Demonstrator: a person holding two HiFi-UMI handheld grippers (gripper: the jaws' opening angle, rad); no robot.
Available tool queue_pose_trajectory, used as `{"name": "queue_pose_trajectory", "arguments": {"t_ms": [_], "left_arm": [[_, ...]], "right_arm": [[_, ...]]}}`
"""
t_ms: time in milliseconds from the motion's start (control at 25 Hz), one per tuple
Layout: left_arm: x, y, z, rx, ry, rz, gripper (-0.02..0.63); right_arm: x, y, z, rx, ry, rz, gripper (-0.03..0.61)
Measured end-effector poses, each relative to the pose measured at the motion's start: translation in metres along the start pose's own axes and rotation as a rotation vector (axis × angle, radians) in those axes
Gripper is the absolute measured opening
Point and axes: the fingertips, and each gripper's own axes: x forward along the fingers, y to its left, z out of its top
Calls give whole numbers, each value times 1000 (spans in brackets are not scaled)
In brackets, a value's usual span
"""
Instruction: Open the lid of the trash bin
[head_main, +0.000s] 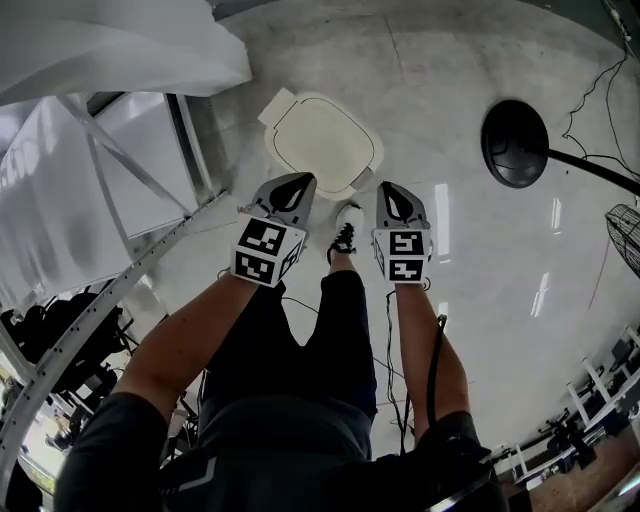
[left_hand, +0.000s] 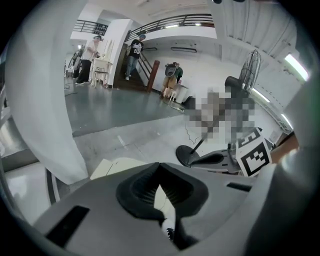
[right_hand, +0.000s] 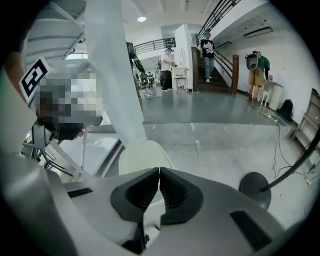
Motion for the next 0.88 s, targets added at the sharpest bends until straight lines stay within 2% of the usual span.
{"name": "queue_pose_trajectory", "arguments": {"t_ms": [280,400,480,880], "left_arm": [[28,3,-31,27,51,7,8],[41,8,-52,-10,87,6,8],[49,11,-62,-26,107,-5,8],[88,21,-111,-6,196,6,8]], "right_arm": [[35,7,-46,-41,81,28,28],[46,7,-65,-48,105,23,28],[56,6,-74,-44,111,12,28],[95,8,-105,-42,151,32,28]]}}
